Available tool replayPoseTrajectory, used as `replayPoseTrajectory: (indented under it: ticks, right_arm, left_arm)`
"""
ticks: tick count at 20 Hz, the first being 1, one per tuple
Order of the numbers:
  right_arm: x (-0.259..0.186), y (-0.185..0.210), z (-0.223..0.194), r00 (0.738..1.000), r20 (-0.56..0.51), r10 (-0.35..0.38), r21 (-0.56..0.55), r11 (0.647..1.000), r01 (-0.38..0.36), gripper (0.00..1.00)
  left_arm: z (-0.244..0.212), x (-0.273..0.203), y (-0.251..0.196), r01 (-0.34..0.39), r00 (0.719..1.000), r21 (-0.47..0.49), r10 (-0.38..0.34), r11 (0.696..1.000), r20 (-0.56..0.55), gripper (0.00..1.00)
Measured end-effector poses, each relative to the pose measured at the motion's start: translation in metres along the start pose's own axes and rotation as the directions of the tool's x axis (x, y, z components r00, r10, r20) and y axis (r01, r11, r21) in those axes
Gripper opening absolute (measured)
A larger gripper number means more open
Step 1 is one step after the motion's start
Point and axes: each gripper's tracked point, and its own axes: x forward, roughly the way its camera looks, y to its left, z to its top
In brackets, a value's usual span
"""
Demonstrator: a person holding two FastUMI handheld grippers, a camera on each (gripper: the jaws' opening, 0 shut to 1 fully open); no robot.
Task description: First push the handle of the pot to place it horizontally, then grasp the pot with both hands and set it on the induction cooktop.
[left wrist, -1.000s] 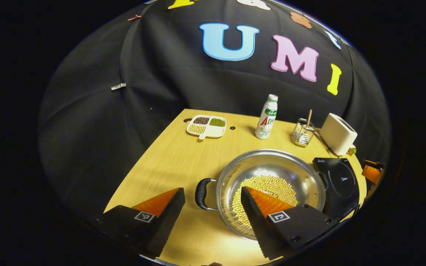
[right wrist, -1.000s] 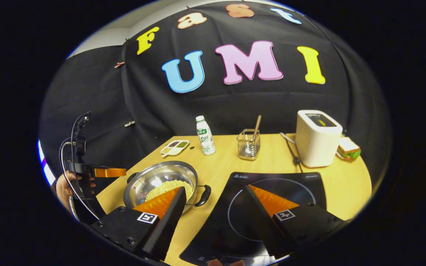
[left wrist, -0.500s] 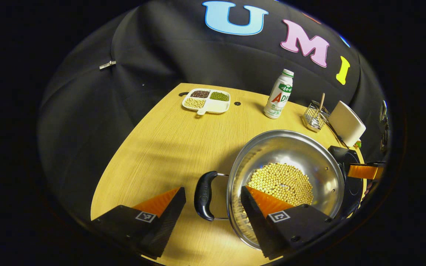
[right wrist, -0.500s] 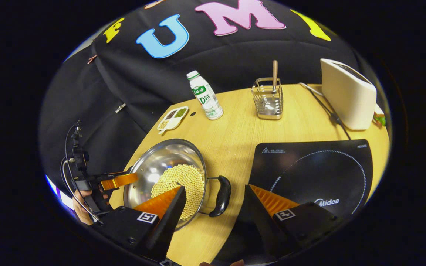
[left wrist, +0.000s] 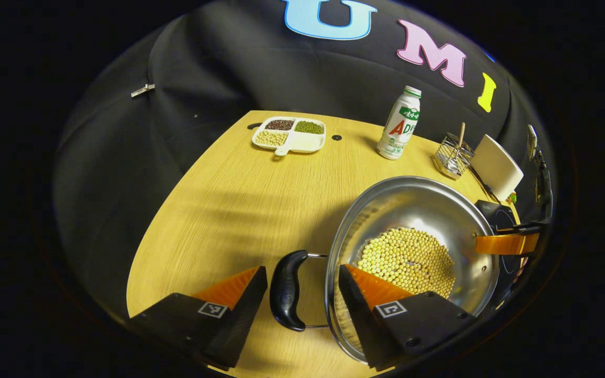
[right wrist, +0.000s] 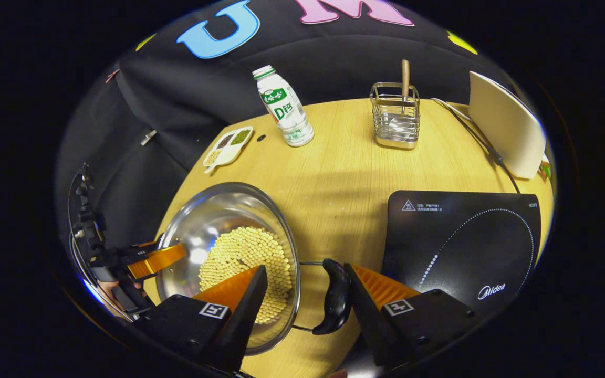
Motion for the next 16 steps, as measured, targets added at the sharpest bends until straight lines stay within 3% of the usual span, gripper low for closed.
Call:
replayPoseTrajectory:
  ticks: [8, 9, 10, 16]
  right_arm:
    - [0.029, 0.009, -0.024, 0.997, -0.07, -0.038, 0.018, 0.999, 0.039, 0.86]
    - [0.036, 0.003, -0.021, 0.997, -0.064, -0.048, 0.019, 0.999, 0.049, 0.69]
    - [0.033, 0.005, -0.02, 0.997, -0.067, -0.037, 0.025, 0.999, 0.038, 0.61]
    - [0.027, 0.002, -0.025, 0.997, -0.068, -0.038, 0.006, 0.999, 0.039, 0.59]
  left_arm:
    - [-0.009, 0.003, 0.015, -0.007, 1.0, -0.006, 0.007, 1.0, -0.028, 0.8]
    - [-0.009, 0.005, 0.016, -0.011, 1.0, 0.0, 0.011, 1.0, -0.029, 0.78]
    - [-0.009, 0.001, 0.015, -0.006, 1.0, -0.003, 0.006, 1.0, -0.027, 0.74]
    - [-0.016, -0.01, 0.006, 0.014, 1.0, -0.061, -0.015, 0.998, -0.025, 0.61]
